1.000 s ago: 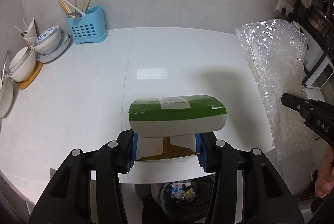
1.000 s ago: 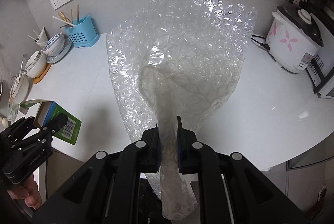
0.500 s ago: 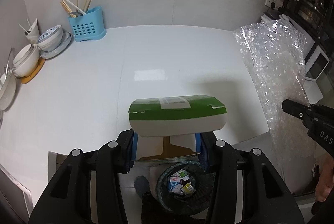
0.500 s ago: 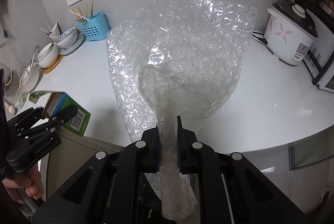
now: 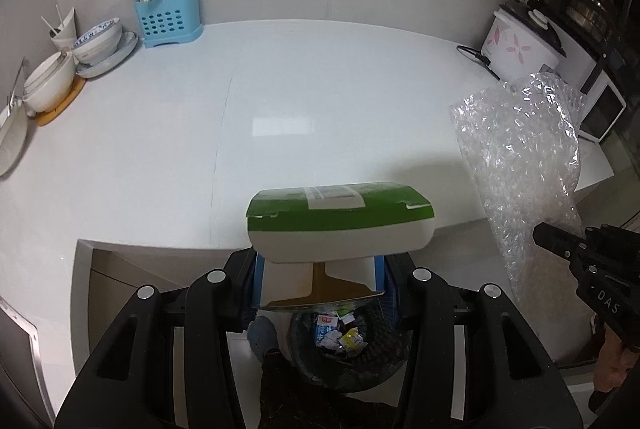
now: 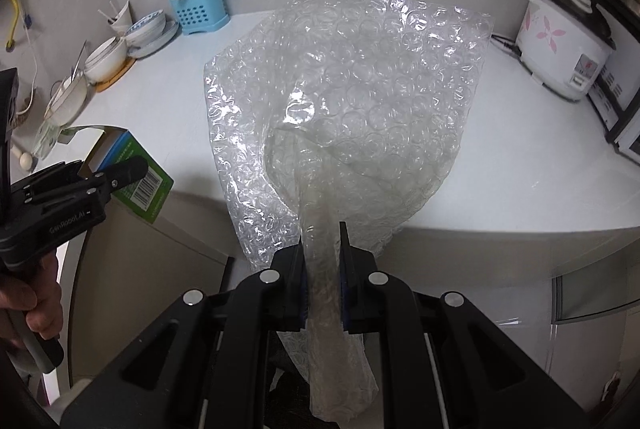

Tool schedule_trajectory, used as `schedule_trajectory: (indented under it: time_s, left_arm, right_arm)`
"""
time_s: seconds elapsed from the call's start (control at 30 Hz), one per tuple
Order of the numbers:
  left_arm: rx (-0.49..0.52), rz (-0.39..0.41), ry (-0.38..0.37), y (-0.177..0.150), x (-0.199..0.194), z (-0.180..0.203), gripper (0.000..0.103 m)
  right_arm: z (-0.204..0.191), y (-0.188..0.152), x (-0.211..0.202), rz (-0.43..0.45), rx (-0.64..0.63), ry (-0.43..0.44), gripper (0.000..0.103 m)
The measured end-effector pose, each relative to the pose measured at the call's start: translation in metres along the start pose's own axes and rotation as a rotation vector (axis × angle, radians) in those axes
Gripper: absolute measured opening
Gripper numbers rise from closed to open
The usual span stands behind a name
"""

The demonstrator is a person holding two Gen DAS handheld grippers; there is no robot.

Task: Collect trash
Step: 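Lift the carton and bubble wrap and carry them down over the bin with both tools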

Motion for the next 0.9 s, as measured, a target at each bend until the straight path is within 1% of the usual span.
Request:
schedule_trajectory:
  time_s: [0.17,0.23,0.43,0.6,0.73,0.9]
  left_arm:
    - [0.003,-0.015,-0.017,-0.029,0.007,0.0,0.046]
    - [0.015,-0.019,-0.019,-0.041,0.01,0.002,0.046]
    - [0.011,-0.064,-0.015,-0.072,0.031,0.0,0.046]
    - [0.037,-0.074,0.007,-0.098,0.049,-0.002,0.046]
    - [0.024,-0.098,0.018,-0.116,0.064,-0.01,0.046]
    - [0.012,-0.13,0.004,-0.131,0.085,-0.017,0.046]
  right_arm:
    - [-0.008,-0.024,0.012,-0.03,-0.021,0.028,0.01]
    - [-0.014,-0.034,0.014,-0.035,-0.048,0.039,0.01]
    - [-0.025,-0.06,0.031,-0.075,-0.107,0.076,0.01]
    - [-0.035,-0.086,0.051,-0.116,-0.173,0.084,0.01]
    - [-0.041,-0.103,0.069,-0.15,-0.2,0.108,0.01]
    - [-0.048,-0.121,0.103,-0.219,-0.231,0.119,0.01]
Point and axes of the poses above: each gripper's, at about its wrist camera, not at the fingertips, and x roughly the way its jaws point, z to its right, y to its top, the point moved 2 cm from there along x, roughly the way its jaws point, and after that the axes turned 11 degrees about -x, right-handed, at the moved point
